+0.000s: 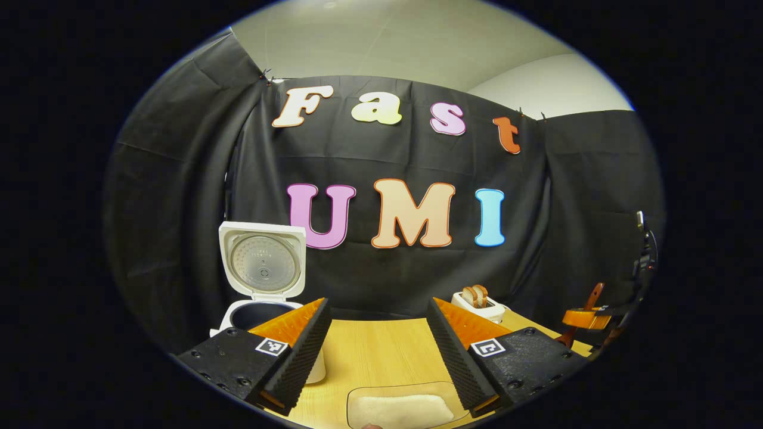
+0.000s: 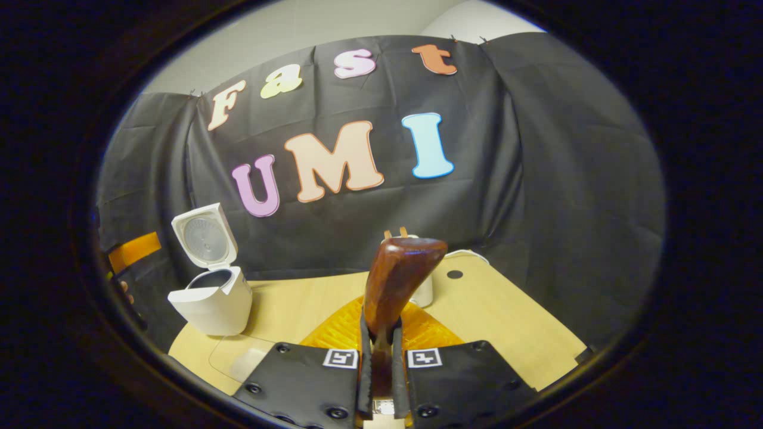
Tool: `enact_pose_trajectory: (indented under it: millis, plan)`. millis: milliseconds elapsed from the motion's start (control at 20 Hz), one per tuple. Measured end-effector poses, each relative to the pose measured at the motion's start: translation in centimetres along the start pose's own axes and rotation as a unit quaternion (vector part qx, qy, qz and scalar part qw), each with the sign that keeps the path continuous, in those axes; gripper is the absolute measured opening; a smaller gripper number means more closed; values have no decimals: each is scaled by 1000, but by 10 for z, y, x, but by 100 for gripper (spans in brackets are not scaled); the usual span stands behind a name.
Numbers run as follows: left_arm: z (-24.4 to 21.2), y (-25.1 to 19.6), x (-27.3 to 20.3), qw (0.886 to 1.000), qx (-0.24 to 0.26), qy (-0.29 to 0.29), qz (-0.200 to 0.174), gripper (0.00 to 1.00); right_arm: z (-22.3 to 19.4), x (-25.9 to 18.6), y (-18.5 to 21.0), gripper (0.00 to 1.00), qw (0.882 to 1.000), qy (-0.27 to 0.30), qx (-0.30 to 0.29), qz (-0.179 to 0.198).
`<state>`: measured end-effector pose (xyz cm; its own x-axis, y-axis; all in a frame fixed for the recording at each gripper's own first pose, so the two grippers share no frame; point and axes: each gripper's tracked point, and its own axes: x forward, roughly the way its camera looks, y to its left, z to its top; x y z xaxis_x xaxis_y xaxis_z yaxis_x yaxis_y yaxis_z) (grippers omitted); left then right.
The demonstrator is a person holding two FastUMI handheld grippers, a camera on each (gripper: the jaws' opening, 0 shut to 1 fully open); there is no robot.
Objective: Close the left gripper, press the button to open the rice cooker; take a wooden spoon from the chopstick holder with the right hand, scoop a spoonful of rice and pour it into the rice cooker, then put the wooden spoon back into the chopstick holder.
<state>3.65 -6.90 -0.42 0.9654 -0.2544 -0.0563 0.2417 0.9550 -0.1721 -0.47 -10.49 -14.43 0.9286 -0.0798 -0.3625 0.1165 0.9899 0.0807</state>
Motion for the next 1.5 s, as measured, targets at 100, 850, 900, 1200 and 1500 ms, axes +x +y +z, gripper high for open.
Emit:
enact_pose_trajectory:
  millis: [100, 850, 900, 1200, 1500]
  plan:
    - [0, 0, -2, 1000, 2, 0, 2, 92, -18, 2, -1, 16, 1000, 10, -4, -1]
    - [5, 23, -12, 1000, 11, -3, 27, 95, -119, 27, -13, 19, 996, 77, -36, -31]
    - [5, 25, -12, 1000, 12, -3, 28, 95, -123, 26, -13, 20, 995, 83, -38, -32]
    - [6, 30, -12, 1000, 10, -4, 29, 95, -111, 24, -10, 28, 996, 72, -40, -30]
    - [11, 35, -13, 999, 7, -12, 30, 95, -55, 17, -10, 73, 998, 7, -50, -42]
